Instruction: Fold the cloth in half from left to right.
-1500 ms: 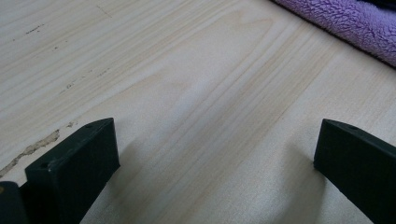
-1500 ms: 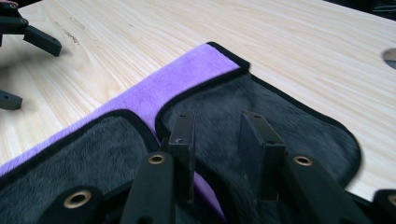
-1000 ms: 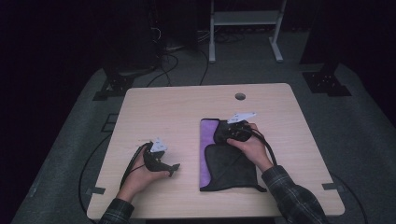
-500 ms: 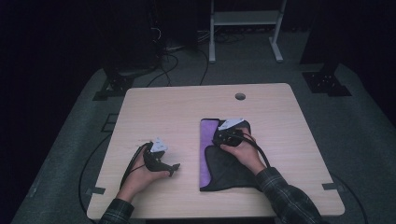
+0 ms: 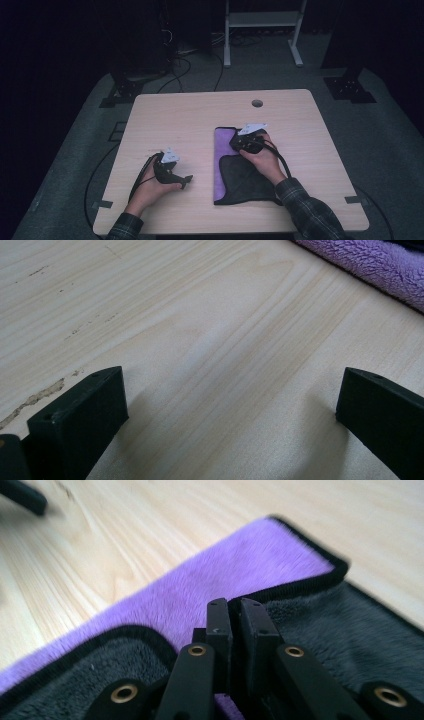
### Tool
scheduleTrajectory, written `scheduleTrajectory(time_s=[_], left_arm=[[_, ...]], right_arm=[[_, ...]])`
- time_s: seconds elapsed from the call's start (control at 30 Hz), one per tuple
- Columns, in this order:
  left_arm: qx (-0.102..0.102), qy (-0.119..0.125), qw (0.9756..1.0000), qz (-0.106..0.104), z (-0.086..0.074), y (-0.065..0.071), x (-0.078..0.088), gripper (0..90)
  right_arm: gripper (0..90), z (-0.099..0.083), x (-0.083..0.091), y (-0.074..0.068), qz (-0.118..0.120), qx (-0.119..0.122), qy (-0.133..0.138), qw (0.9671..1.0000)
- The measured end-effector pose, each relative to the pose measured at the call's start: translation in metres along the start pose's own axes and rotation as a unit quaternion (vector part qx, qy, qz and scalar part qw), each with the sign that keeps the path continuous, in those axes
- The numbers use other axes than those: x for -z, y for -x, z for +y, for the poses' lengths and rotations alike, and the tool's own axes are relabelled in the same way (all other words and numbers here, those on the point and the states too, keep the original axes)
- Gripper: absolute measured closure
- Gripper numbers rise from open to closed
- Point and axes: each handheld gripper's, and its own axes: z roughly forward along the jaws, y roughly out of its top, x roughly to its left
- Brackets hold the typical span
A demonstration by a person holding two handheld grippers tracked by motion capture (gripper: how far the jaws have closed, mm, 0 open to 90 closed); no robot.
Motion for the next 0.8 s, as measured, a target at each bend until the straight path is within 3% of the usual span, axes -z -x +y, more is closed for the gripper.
scheduleTrajectory(time_s=[0.2, 0.37, 0.6, 0.7, 0.8], left_arm=[[-0.001, 0.0, 1.0, 0.001, 0.0, 0.0, 0.0, 0.0], [-0.001, 0.0, 1.0, 0.001, 0.0, 0.0, 0.0, 0.0], [0.0, 0.0, 1.0, 0.0, 0.0, 0.0, 0.0, 0.0], [0.0, 0.0, 1.0, 0.0, 0.0, 0.0, 0.0, 0.0], [0.0, 0.0, 1.0, 0.0, 0.0, 0.0, 0.0, 0.0]], right_arm=[[83.6, 0.007, 0.018, 0.015, -0.007, -0.02, 0.026, 0.9994], [83.8, 0.008, 0.031, 0.041, -0.022, -0.053, 0.044, 0.9974], [83.8, 0.004, 0.037, 0.068, -0.042, -0.077, 0.048, 0.9949], [83.8, -0.004, 0.034, 0.085, -0.057, -0.096, 0.041, 0.9929], [83.8, -0.009, 0.03, 0.093, -0.065, -0.103, 0.036, 0.9919]])
